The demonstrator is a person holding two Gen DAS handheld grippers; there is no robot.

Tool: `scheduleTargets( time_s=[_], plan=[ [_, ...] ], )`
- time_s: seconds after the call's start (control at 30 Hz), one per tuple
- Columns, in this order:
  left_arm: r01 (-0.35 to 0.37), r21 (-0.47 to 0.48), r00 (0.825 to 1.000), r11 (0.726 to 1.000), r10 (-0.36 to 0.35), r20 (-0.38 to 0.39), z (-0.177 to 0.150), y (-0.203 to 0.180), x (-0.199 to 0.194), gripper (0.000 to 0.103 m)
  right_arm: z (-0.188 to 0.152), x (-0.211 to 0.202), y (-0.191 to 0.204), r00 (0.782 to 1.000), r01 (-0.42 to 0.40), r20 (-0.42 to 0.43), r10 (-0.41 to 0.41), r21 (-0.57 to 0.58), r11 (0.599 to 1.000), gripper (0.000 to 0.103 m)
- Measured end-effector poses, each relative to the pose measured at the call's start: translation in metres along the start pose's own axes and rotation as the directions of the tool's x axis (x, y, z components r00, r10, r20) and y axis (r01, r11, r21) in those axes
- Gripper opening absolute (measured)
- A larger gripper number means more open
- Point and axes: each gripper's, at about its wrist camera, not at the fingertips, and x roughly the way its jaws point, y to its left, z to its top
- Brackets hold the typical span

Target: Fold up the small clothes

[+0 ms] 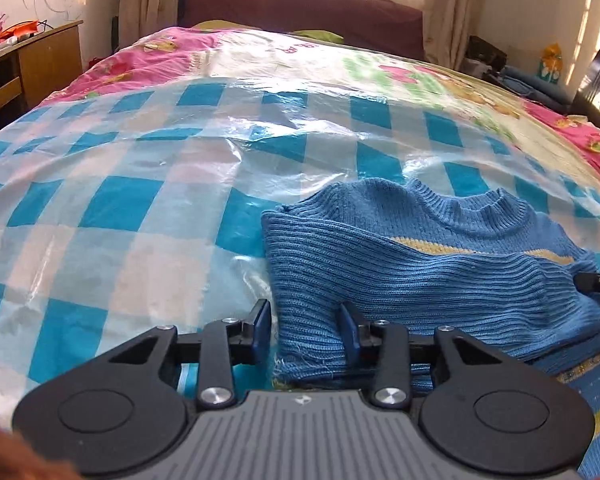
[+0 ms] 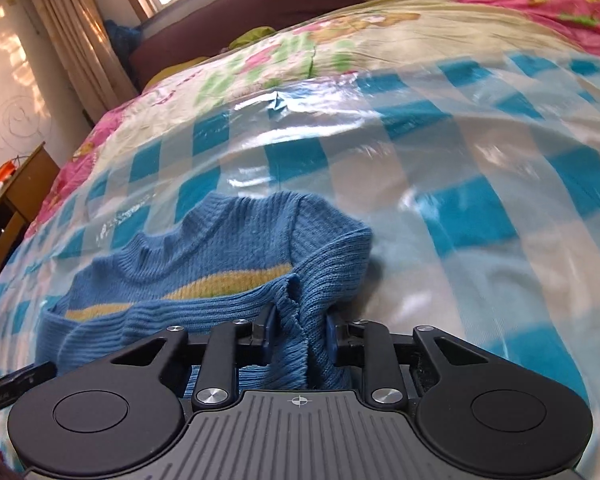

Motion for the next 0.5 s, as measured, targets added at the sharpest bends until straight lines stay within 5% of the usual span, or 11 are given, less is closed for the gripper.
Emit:
scheduleTargets(
  time_s=[0.23,0.5],
  plan=[
    [0.020,0.000,1.000,1.000,-0.020,-0.003,-0.007,0.004,-0.030,0.044,-0.002,-0.033,0.003,1.000,-0.002,0.005,0.002,-0.047,0.999,0.028],
    [0.120,0.026,0.986,0.992,-0.116,-0.119,-0.073,0.016,-0.108,0.044,-0.081,-0.130,-0.018,0.988,-0.085,-0.138,0.075,-0.073,0.994,0.029]
  ],
)
